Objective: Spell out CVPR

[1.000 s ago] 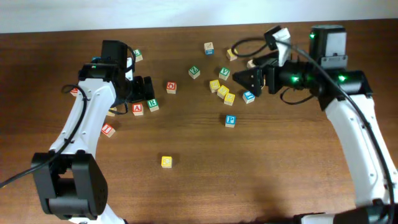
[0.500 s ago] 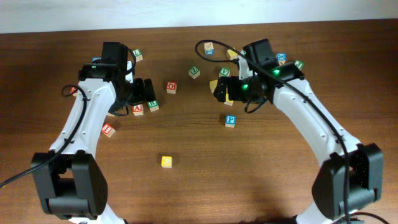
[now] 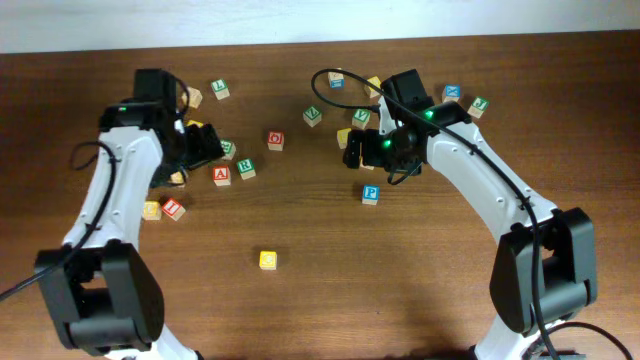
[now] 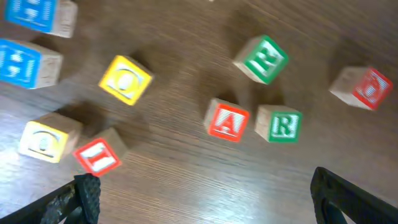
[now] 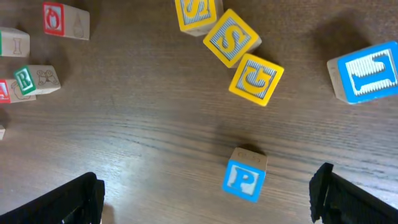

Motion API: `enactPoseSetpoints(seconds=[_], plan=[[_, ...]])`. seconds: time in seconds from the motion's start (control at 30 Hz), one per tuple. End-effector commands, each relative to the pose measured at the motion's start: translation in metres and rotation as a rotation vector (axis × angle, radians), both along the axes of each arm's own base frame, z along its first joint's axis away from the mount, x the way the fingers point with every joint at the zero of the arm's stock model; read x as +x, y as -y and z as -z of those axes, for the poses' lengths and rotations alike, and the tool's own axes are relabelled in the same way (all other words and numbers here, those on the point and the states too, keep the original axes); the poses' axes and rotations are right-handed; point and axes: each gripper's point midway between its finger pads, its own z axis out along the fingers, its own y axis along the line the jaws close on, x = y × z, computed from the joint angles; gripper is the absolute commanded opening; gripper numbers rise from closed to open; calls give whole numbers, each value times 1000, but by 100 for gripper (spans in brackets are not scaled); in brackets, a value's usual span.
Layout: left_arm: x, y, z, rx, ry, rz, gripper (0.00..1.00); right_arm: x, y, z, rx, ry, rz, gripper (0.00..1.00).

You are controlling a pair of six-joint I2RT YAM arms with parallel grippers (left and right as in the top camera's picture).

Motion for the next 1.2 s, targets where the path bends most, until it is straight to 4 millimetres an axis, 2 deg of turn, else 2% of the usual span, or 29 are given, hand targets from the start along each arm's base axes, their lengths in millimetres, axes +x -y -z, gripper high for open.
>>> enactPoseSetpoints(seconds=[0.0,0.1,0.2,0.37,0.5,0.57,0.67,0.8,0.93,1.07,1.17], plan=[[-5,-8,0,9,-16,-40,99,7,-8,-5,22,27,-2,99],[-4,-10,0,18,-13,-42,99,8,-8,-6,25,34,-2,98],[-4,-22,-1,85,-11,-60,99,8,-8,-6,25,32,-2,98],[-4,-20,-1,81,-12,-57,99,7,-8,-5,23,28,-2,98],[-4,6,-1,-23,-11,-11,99,5,-7,-4,19,17,-2,99],[-3,17,-1,-20,-9,29,99,5,-7,-4,19,18,-2,98],[1,25,-2,-14,10,49,99,4,-7,-4,19,16,-2,98],[0,1,-2,120,7,13,99,2,-7,-3,17,7,-2,98],[-1,-3,-2,128,3,4,99,2,-7,-3,20,5,-3,98],[-5,-40,-2,134,-12,-87,99,3,-7,-4,21,12,-3,98],[-13,-53,0,105,-39,-125,99,11,-10,-7,33,43,-2,98]])
